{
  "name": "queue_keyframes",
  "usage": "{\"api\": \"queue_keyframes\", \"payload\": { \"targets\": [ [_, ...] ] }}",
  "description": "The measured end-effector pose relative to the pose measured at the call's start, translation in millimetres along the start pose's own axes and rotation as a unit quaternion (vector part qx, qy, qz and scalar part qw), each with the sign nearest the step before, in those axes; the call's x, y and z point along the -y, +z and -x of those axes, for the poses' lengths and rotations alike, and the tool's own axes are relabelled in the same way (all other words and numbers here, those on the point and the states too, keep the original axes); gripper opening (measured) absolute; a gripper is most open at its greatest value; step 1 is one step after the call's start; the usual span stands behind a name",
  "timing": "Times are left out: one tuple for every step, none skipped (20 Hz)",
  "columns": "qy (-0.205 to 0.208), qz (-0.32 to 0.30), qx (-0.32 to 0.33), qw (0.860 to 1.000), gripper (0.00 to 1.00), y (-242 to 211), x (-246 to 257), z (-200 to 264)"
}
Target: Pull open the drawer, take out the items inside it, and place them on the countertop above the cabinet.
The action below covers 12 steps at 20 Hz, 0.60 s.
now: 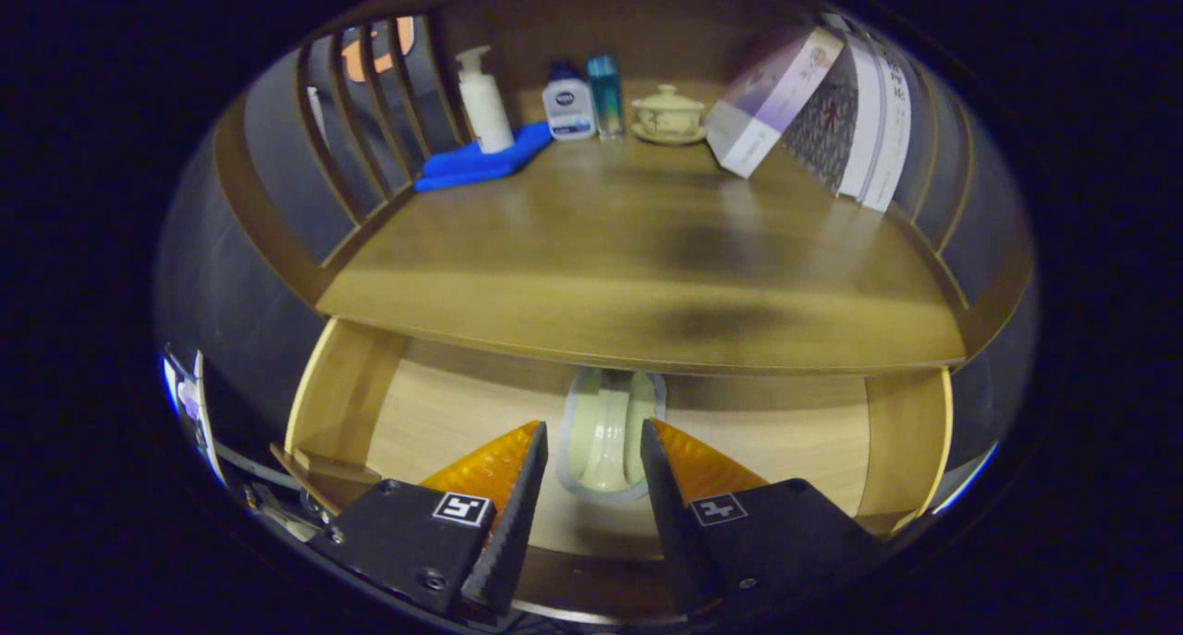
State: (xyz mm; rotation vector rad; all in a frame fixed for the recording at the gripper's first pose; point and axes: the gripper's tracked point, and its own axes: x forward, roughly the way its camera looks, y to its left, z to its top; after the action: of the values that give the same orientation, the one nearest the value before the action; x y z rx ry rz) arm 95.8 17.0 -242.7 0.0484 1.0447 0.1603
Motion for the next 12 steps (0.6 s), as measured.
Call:
{"api": "queue_keyframes", "payload": {
  "targets": [
    [-0.004,-0.002,-0.009,1.0,0.64,0,1,-7],
    [-0.008,0.0,-0.017,1.0,0.64,2,2,-12],
    [-0.017,0.002,-0.024,1.0,0.63,2,4,-17],
    [-0.023,0.001,-0.034,0.999,0.63,2,6,-20],
    [-0.021,-0.003,-0.043,0.999,0.64,0,3,-24],
    [-0.021,-0.006,-0.05,0.999,0.63,-1,2,-28],
    [-0.024,-0.005,-0.055,0.998,0.61,-3,4,-31],
    [-0.023,-0.009,-0.065,0.998,0.61,-6,2,-33],
    [-0.021,-0.005,-0.068,0.997,0.6,-9,0,-36],
    [-0.032,0.0,-0.069,0.997,0.58,-10,4,-36],
    [-0.04,0.002,-0.066,0.997,0.51,-10,6,-37],
    [-0.038,0.003,-0.067,0.997,0.4,-9,6,-37]
  ]
}}
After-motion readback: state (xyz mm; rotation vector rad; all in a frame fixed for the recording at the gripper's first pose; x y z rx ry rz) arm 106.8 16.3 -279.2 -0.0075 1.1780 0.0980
